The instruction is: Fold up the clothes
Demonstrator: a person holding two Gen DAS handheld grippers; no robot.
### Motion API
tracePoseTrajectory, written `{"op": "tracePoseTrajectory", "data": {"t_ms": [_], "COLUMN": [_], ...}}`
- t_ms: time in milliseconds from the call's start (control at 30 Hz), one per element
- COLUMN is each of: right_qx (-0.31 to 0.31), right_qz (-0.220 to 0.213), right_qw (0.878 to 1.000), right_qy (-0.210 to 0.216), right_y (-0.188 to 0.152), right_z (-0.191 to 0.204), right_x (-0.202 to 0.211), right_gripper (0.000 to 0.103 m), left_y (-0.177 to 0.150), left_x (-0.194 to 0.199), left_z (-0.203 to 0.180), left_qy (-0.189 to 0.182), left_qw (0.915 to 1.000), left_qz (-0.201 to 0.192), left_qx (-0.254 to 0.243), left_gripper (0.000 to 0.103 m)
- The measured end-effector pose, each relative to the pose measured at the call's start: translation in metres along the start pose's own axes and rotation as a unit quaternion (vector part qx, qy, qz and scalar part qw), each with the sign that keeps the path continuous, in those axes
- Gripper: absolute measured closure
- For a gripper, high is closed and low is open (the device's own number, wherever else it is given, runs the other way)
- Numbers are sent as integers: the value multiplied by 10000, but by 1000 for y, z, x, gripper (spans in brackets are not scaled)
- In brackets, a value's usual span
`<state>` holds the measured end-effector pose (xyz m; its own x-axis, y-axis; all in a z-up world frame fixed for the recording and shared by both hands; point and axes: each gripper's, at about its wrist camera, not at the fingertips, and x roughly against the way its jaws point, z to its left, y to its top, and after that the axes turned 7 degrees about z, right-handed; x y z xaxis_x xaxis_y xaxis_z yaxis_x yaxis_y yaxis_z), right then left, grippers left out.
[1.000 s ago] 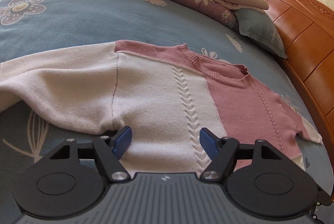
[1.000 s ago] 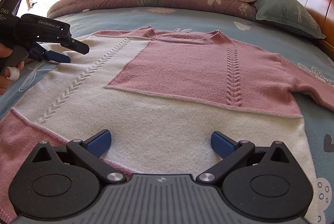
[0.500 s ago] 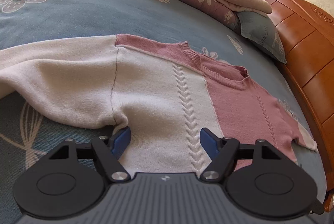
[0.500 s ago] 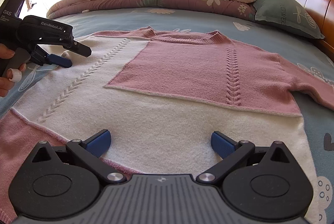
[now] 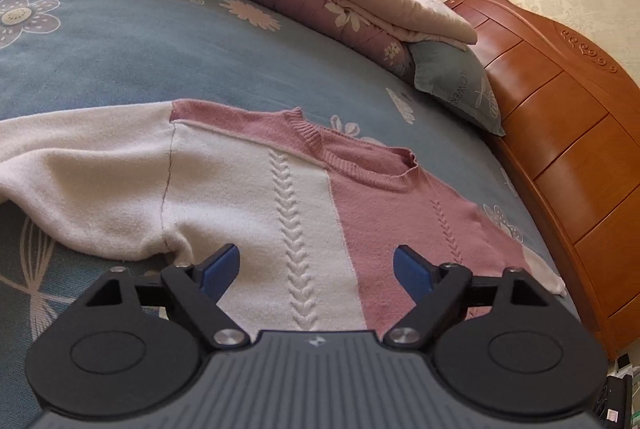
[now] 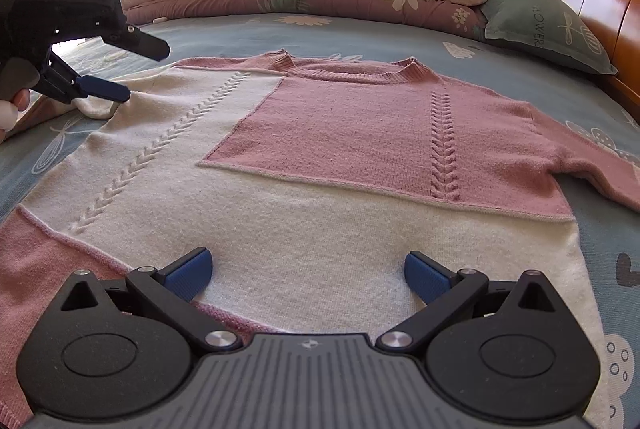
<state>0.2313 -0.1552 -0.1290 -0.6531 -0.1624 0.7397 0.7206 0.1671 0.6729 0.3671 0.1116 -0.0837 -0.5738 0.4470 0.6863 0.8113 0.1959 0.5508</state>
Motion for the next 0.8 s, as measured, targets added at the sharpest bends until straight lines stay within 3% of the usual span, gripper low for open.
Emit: {"op": "tracePoseTrajectory", "data": {"t_ms": [100, 200, 333, 500, 667, 800], "right_qx": [15, 31, -101, -268, -341, -462], "right_qz": [197, 436, 693, 599, 435, 428], "right_qw": [9998, 9990, 9967, 9930, 9926, 9916], "right_qy": [-37, 61, 411, 984, 1079, 1133], "right_y": [2, 4, 5, 6, 7, 8], "right_z": [2, -2, -9, -15, -21, -30], "right_x": [3, 7, 17, 37, 51, 53], "right_gripper": [0, 0, 0, 0, 0, 0], "left_y": [8, 7, 13, 37, 56, 77], "left_x": [-11, -42, -33, -39, -80, -88], "left_z": [2, 19, 10, -8, 18, 27], "left_qy": [181, 469, 501, 590, 1087, 1086], "left_qw": [9998, 9980, 9974, 9980, 9922, 9919], "left_qz": [-119, 345, 382, 202, 380, 204], "left_qx": [20, 232, 345, 96, 476, 626], "left_gripper": [15, 17, 16, 15, 16, 15]}}
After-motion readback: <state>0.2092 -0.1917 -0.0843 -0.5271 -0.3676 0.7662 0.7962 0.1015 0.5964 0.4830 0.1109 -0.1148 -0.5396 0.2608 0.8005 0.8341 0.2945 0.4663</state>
